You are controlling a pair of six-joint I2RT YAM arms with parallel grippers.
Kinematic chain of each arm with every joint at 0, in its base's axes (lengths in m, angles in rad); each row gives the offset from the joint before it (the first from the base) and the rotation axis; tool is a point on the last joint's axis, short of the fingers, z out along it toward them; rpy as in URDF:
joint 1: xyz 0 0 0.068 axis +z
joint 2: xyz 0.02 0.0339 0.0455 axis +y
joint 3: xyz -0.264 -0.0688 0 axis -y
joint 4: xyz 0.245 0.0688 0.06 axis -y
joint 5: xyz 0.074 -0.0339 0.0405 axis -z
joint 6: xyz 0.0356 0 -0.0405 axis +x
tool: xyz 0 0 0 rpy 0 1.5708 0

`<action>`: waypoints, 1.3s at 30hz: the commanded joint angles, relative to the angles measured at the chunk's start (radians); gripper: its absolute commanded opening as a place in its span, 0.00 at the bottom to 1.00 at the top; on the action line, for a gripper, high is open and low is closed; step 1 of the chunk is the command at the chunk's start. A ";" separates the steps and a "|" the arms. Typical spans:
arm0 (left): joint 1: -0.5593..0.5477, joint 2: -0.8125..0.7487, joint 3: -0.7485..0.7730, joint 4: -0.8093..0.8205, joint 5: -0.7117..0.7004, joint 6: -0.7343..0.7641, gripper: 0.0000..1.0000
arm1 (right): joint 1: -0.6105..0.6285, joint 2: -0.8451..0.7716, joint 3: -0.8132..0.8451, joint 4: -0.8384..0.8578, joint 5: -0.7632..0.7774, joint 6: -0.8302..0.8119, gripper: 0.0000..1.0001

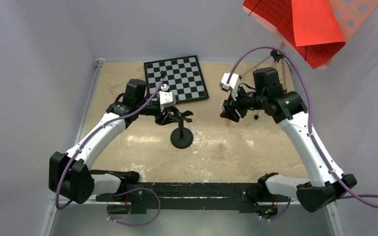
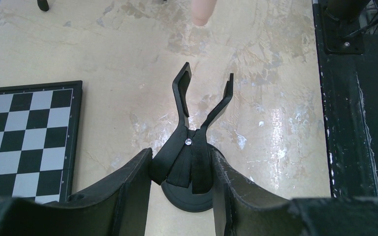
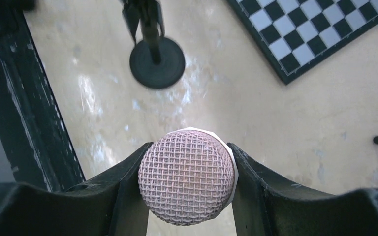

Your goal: Pack up the instrument practice props

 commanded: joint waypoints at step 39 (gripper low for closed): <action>0.001 -0.012 -0.034 0.059 -0.032 -0.128 0.00 | -0.193 -0.014 -0.779 -0.309 0.516 -0.632 0.28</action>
